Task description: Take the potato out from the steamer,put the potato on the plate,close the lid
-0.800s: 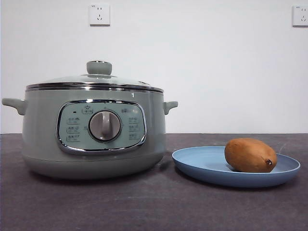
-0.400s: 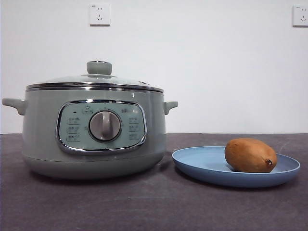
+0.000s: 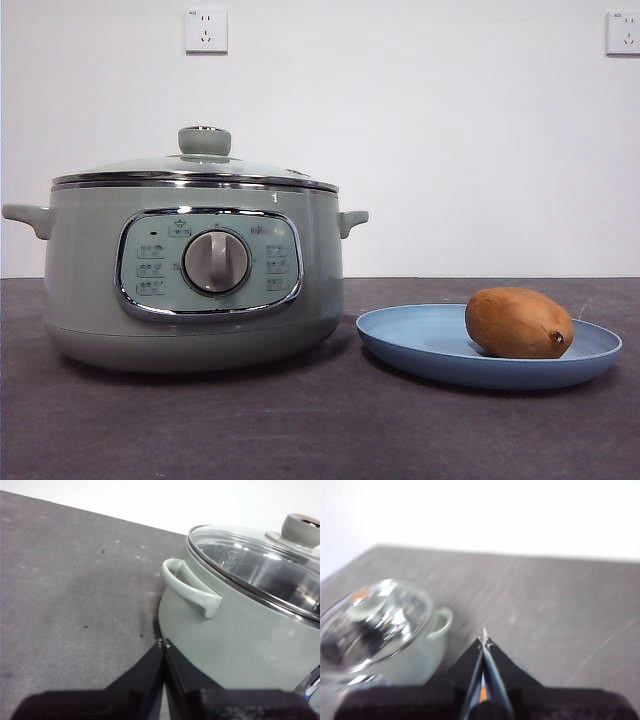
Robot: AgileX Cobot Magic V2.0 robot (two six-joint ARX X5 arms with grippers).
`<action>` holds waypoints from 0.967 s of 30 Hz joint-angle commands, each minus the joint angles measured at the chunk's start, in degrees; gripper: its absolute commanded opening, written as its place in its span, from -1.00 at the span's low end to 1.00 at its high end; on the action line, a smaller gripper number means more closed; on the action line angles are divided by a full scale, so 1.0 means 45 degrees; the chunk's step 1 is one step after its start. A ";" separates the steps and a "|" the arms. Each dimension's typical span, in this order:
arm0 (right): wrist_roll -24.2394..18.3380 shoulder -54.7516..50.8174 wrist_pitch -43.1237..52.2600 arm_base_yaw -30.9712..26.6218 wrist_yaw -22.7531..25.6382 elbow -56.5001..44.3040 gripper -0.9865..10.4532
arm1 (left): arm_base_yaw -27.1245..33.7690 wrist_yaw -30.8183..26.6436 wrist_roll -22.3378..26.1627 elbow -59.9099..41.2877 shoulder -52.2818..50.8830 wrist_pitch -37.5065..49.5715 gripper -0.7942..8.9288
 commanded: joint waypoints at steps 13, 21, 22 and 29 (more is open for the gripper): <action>0.2807 -0.5362 0.6664 -0.1919 -0.0015 -0.9413 -0.82 | 0.0034 -0.0063 0.0000 -0.0170 -0.0029 0.0029 -0.84; 0.3065 -0.7033 0.6217 -0.1919 0.0083 -1.0472 -0.82 | 0.0034 -0.0063 0.0000 -0.0170 -0.0029 0.0029 -0.84; 0.2973 -0.7043 0.6115 -0.1933 0.0092 -1.0472 -0.82 | 0.0034 -0.0058 0.0000 -0.0170 -0.0029 0.0024 -0.84; 0.2642 -0.7043 0.5629 -0.1923 0.0121 -1.0720 -0.82 | 0.0024 -0.0063 0.0000 -0.0170 -0.0029 0.0029 -0.84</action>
